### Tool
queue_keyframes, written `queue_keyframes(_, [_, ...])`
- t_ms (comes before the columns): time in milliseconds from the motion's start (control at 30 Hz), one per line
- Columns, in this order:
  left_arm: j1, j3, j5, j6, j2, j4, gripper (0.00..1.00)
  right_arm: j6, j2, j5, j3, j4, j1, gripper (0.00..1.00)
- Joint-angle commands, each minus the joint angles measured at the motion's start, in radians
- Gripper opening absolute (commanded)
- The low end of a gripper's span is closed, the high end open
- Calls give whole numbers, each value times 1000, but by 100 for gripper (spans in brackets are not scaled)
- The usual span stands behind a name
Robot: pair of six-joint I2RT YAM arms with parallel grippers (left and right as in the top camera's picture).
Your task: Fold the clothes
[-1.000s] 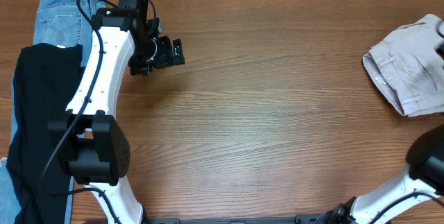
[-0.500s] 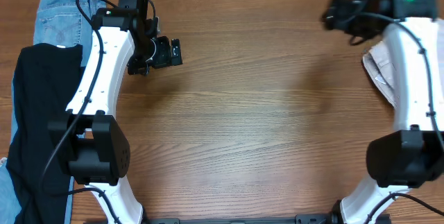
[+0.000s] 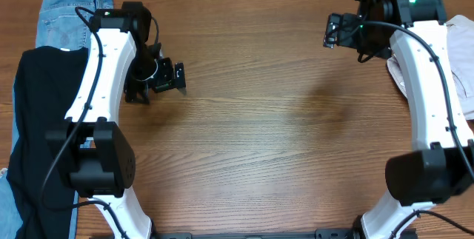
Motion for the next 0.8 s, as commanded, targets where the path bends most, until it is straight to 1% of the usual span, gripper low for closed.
queue_keyframes(0, [4,3,-25,5,-19,-19,100,47,-103,13,13,-32,-2,100])
queue_keyframes(100, [2,3,-29,3,-76,-19,100,46,-157,14,13,-64,-2,100])
queue_keyframes(200, [0,-1,-76,0,-185,-5,100,46,-228,14,6,-80,-2,100])
queue_keyframes(333, [-28,-42,-138,1,-375,52,100,46,-364,17,-87,-20,2,100])
queue_keyframes(433, [-67,-132,-194,0,-554,167,100,47,-500,27,-238,85,15,100])
queue_keyframes(500, [-95,-254,-234,2,-715,295,100,46,-644,29,-431,215,29,100])
queue_keyframes(567, [-101,-356,-238,18,-821,387,100,45,-730,29,-553,288,31,100])
queue_keyframes(700, [-102,-581,-243,23,-1002,561,100,45,-909,32,-808,412,31,100])
queue_keyframes(767, [-102,-678,-248,20,-1060,619,100,46,-968,32,-889,433,31,100])
